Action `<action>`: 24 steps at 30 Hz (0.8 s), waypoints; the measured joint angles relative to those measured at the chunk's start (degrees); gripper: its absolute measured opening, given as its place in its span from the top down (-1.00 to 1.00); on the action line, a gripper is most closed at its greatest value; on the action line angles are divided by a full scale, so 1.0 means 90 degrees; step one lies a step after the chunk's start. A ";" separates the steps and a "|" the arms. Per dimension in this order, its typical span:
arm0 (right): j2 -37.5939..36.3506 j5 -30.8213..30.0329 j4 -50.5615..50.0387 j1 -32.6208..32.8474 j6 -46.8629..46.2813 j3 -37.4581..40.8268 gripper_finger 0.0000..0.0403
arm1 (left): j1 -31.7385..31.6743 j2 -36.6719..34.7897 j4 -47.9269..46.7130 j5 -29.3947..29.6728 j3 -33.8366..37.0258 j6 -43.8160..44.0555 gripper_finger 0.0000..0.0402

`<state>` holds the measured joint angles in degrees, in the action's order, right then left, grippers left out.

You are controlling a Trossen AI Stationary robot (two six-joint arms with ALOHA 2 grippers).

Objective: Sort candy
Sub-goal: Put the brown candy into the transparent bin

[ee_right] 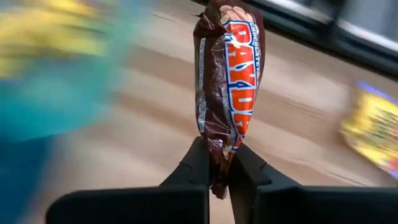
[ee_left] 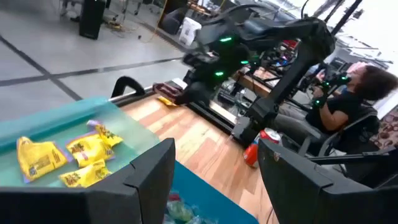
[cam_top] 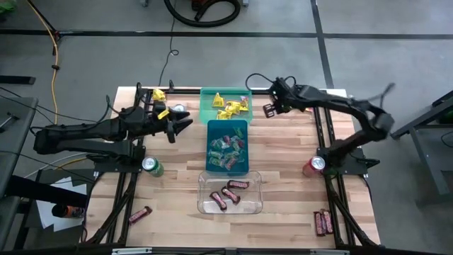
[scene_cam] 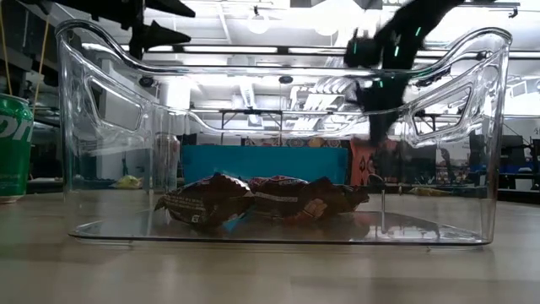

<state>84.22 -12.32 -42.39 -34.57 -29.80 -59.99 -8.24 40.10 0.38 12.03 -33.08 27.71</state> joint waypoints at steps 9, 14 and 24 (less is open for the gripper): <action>-0.1194 0.0556 0.2504 0.2966 -0.0425 0.0000 0.98 | -0.0001 -0.0043 -0.0047 -0.0645 0.0000 0.0066 -0.07; -0.0744 0.0589 0.3865 0.4380 -0.0343 -0.0005 0.97 | 0.0004 0.0003 -0.0138 -0.1148 0.0000 0.0077 -0.07; 0.0199 0.2047 0.4176 0.5643 -0.0366 -0.0002 0.97 | 0.0001 0.0020 -0.0191 -0.0665 0.0005 0.0451 -0.07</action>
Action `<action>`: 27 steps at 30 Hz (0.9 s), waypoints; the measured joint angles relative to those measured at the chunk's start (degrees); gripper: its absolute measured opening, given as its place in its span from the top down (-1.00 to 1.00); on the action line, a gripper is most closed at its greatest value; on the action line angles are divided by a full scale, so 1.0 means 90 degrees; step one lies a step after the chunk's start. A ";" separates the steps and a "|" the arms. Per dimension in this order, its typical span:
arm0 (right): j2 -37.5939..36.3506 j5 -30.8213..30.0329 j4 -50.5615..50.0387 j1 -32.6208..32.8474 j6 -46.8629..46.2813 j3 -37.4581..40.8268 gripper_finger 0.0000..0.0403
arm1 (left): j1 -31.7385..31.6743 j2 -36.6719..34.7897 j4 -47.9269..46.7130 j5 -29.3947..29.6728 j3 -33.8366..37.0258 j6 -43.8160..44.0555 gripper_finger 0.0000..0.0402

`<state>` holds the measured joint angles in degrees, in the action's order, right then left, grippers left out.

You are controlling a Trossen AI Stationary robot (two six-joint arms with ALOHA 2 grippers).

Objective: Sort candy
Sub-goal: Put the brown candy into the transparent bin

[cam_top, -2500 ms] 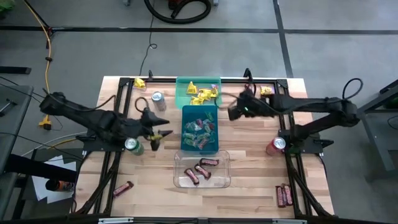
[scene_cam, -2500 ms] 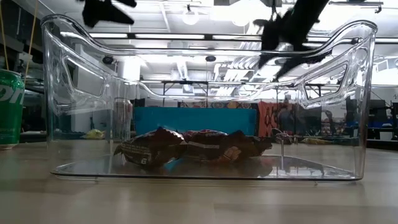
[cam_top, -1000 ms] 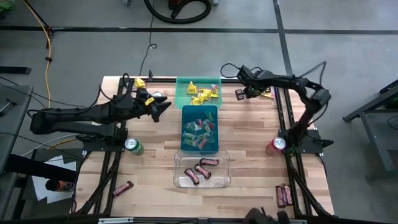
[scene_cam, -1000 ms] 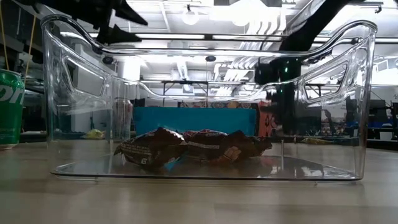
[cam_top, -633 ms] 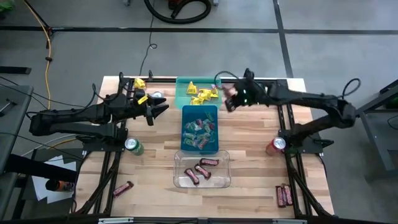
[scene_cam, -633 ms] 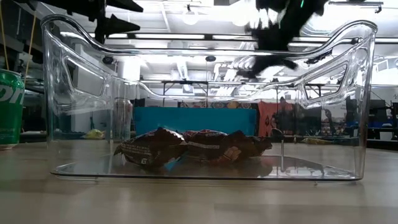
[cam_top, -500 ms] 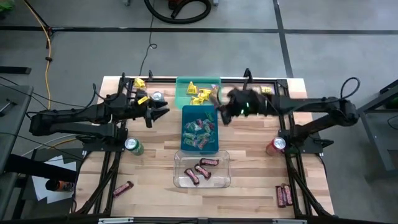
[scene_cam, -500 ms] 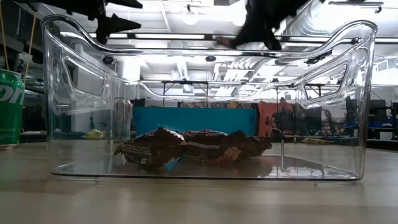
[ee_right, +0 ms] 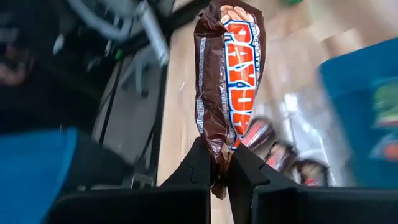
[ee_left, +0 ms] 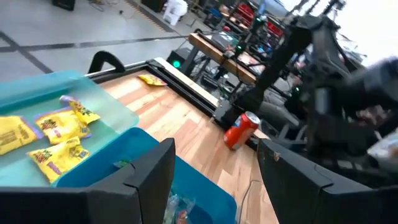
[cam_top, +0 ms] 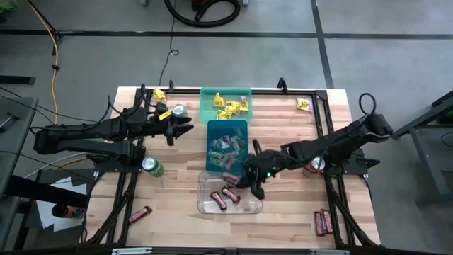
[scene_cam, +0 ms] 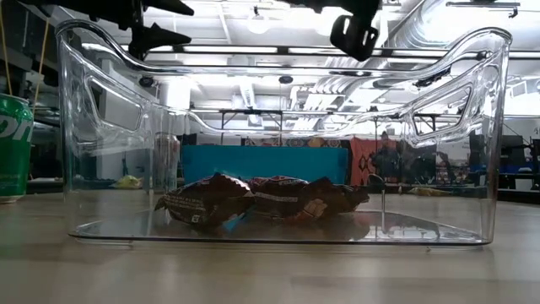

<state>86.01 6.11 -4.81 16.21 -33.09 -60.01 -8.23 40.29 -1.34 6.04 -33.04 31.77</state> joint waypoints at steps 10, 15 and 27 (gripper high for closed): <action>0.0170 0.0111 -0.0282 0.0412 0.1140 0.0000 0.91 | 0.0004 0.0248 0.0427 0.0243 0.0000 0.0801 -0.07; 0.0170 0.0107 -0.0354 0.0422 0.1612 0.0000 0.79 | 0.0110 0.0501 0.1059 0.0358 -0.0002 0.0967 -0.07; 0.0170 -0.0474 -0.0386 0.0425 0.1736 0.0000 0.40 | 0.0494 0.1371 0.1922 0.0417 -0.0002 0.1208 -0.07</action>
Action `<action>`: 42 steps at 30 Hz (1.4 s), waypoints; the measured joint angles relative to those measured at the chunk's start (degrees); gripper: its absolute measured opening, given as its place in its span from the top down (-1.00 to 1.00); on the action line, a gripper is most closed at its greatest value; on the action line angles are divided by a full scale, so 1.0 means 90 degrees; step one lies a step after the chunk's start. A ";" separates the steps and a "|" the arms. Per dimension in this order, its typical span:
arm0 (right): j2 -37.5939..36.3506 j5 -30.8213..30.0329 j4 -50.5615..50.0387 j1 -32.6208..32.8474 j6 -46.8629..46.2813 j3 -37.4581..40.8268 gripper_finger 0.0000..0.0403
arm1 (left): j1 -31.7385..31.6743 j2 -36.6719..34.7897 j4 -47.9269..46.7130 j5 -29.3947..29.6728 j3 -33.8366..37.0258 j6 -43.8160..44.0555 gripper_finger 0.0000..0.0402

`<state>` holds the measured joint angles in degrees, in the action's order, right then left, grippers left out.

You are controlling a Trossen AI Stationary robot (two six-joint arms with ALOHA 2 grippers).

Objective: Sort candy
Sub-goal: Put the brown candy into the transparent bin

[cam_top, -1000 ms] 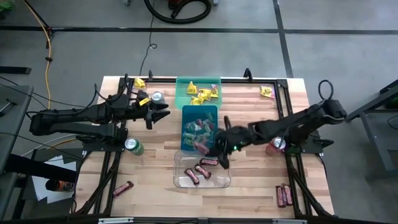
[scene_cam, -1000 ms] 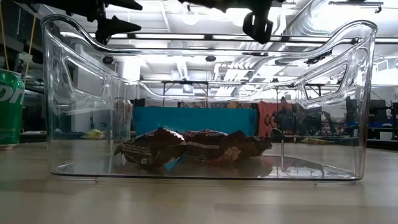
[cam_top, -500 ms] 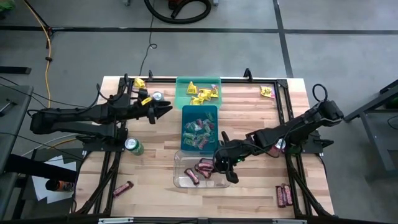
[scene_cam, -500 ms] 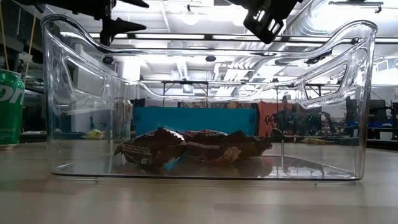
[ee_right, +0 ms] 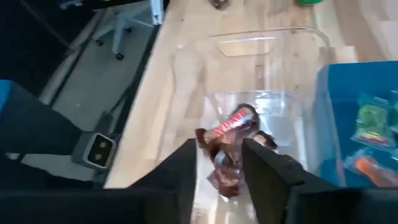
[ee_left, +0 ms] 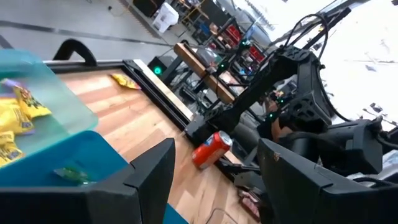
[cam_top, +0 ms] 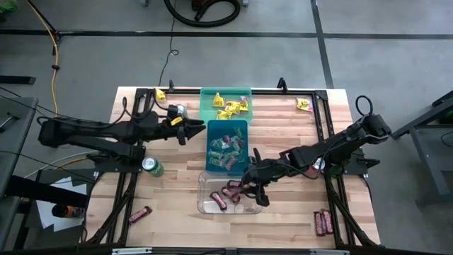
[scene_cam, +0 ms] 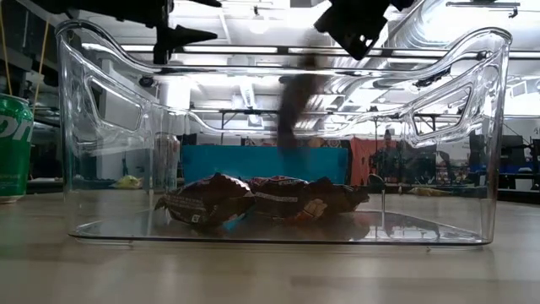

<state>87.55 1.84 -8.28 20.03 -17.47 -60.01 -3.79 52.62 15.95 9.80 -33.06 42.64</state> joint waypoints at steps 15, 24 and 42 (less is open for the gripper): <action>-0.0012 -0.0914 -0.3230 -0.0056 0.0826 -0.1828 -0.19 | -0.0177 0.0059 0.0086 -0.0097 -0.0194 -0.0292 -0.07; -0.0015 -0.0825 -0.5136 -0.0205 -0.0005 -0.2582 -0.18 | -0.0083 0.0169 -0.2548 -0.0995 -0.1462 -0.1177 -0.06; -0.0015 0.2772 -0.4685 0.3039 -0.9040 0.0417 -0.18 | 0.0257 0.0248 -0.2595 -0.0686 -0.1481 -0.1101 -0.05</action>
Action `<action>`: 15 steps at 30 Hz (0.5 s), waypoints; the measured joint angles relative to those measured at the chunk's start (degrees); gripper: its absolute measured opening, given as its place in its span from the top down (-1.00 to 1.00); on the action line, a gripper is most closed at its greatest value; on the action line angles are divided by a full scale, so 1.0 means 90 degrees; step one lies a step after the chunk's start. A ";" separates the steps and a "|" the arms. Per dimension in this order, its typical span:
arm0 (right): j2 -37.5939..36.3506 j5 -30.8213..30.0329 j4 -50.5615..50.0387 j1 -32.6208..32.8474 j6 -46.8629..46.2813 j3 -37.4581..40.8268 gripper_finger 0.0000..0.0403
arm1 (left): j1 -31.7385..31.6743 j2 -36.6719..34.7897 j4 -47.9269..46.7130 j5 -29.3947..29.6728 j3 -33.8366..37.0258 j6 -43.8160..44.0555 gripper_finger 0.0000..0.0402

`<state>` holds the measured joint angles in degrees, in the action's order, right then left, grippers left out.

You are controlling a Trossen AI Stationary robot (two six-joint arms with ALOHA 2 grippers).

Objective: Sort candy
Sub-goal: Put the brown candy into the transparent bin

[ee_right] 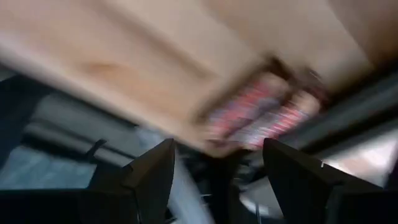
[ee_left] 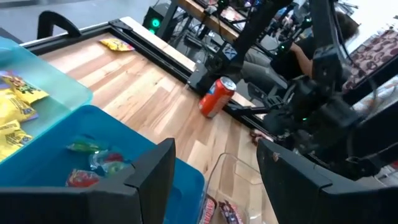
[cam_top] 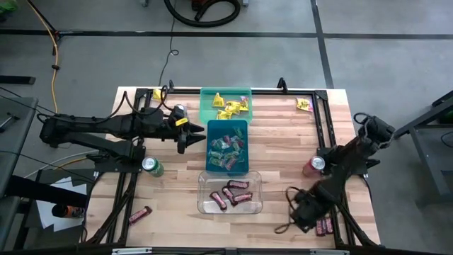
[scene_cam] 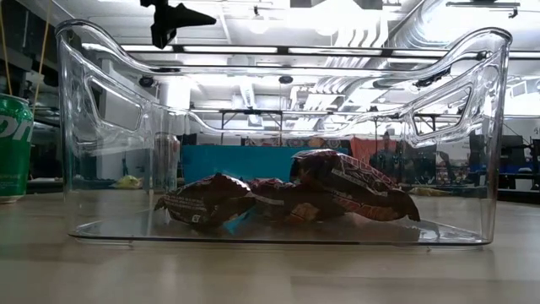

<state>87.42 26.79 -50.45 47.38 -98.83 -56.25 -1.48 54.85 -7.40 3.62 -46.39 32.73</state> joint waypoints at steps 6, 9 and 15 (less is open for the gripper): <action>0.0002 0.0097 0.0151 0.0442 -0.1328 0.0859 -0.18 | 0.0000 0.0000 -0.0002 0.0160 0.0000 0.0002 -0.05; 0.0002 0.0072 0.0599 0.0446 -0.1317 0.1056 -0.17 | 0.0000 0.0000 -0.0004 0.0164 0.0000 0.0002 -0.05; 0.0002 -0.0150 0.1048 0.0444 -0.1517 0.1476 -0.02 | 0.0000 0.0000 -0.0005 0.0214 0.0000 0.0002 -0.05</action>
<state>87.44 25.44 -41.02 51.37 -112.49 -42.97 -1.48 54.85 -7.44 5.54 -46.39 32.75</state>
